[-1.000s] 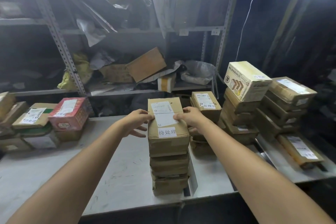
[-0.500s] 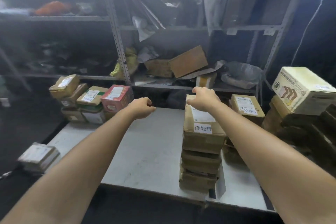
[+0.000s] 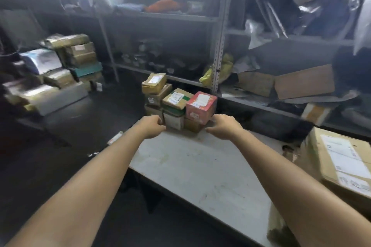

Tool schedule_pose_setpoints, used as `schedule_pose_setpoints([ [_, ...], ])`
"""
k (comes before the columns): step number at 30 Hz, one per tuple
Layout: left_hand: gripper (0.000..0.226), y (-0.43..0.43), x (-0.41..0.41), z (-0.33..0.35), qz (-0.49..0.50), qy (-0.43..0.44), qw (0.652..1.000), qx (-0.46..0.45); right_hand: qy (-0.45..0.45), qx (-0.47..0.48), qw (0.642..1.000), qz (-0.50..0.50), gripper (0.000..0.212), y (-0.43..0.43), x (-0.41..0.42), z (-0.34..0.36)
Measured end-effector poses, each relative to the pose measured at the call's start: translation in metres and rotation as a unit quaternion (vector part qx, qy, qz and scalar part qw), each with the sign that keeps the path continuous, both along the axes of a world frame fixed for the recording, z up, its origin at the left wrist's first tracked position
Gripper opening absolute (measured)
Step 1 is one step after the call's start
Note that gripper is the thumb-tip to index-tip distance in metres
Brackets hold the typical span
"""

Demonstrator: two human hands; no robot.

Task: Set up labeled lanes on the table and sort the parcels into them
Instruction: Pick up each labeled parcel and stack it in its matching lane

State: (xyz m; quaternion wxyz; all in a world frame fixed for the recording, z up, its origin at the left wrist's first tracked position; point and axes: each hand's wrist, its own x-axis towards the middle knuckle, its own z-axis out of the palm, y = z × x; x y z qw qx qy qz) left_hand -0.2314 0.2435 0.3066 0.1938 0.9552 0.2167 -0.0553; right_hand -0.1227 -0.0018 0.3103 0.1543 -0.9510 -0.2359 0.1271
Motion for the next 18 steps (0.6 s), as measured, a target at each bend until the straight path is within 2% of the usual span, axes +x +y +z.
schedule_pose_setpoints([
  [6,0.048,0.103,0.001,-0.028,0.032,0.015,0.998,-0.044,0.019,-0.034,0.999,0.007,0.037,0.107,0.000,-0.038],
  [13,0.052,0.187,0.001,-0.091,0.074,0.068,0.992,-0.082,0.063,-0.067,0.995,0.045,0.057,0.203,0.015,-0.095],
  [18,0.050,0.243,-0.012,-0.134,0.141,0.104,0.980,-0.094,0.092,-0.075,0.988,0.094,0.062,0.282,0.034,-0.137],
])
